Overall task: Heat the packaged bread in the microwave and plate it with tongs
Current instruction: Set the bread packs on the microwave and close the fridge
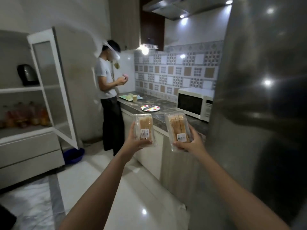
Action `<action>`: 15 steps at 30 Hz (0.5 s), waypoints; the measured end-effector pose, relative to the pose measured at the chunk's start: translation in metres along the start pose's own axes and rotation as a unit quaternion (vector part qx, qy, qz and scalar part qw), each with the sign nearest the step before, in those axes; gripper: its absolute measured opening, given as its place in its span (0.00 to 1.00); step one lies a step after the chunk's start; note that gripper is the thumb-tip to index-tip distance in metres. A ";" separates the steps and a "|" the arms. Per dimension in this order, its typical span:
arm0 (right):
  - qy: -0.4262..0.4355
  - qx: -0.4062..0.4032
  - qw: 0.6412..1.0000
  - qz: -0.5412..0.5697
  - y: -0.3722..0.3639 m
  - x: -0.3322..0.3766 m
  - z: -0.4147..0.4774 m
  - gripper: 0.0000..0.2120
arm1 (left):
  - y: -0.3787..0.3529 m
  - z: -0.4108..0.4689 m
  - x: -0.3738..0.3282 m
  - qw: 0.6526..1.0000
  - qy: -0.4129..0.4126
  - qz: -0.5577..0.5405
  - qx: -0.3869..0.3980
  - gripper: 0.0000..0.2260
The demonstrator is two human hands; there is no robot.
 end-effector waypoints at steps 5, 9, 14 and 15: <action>0.002 0.018 1.000 0.021 -0.049 -0.016 0.101 0.48 | 0.072 0.076 -0.002 1.000 -0.014 0.013 -0.018 0.45; -0.010 0.047 0.998 0.034 -0.076 -0.037 0.174 0.48 | 0.110 0.131 0.012 0.999 -0.020 0.027 -0.037 0.43; 0.000 0.058 0.998 0.037 -0.088 -0.063 0.284 0.47 | 0.146 0.226 0.042 0.998 -0.018 0.012 -0.059 0.44; 0.002 0.058 0.998 0.037 -0.087 -0.067 0.307 0.47 | 0.152 0.250 0.047 0.998 -0.019 0.009 -0.065 0.45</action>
Point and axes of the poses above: each hand's wrist, its own z-axis towards the middle knuckle, its own y-axis out of the back of the hand, x = y × z, the point moved 9 cm from there along z, towards the middle knuckle, and after that the axes turned 4 degrees about x, right-handed, at the moved point
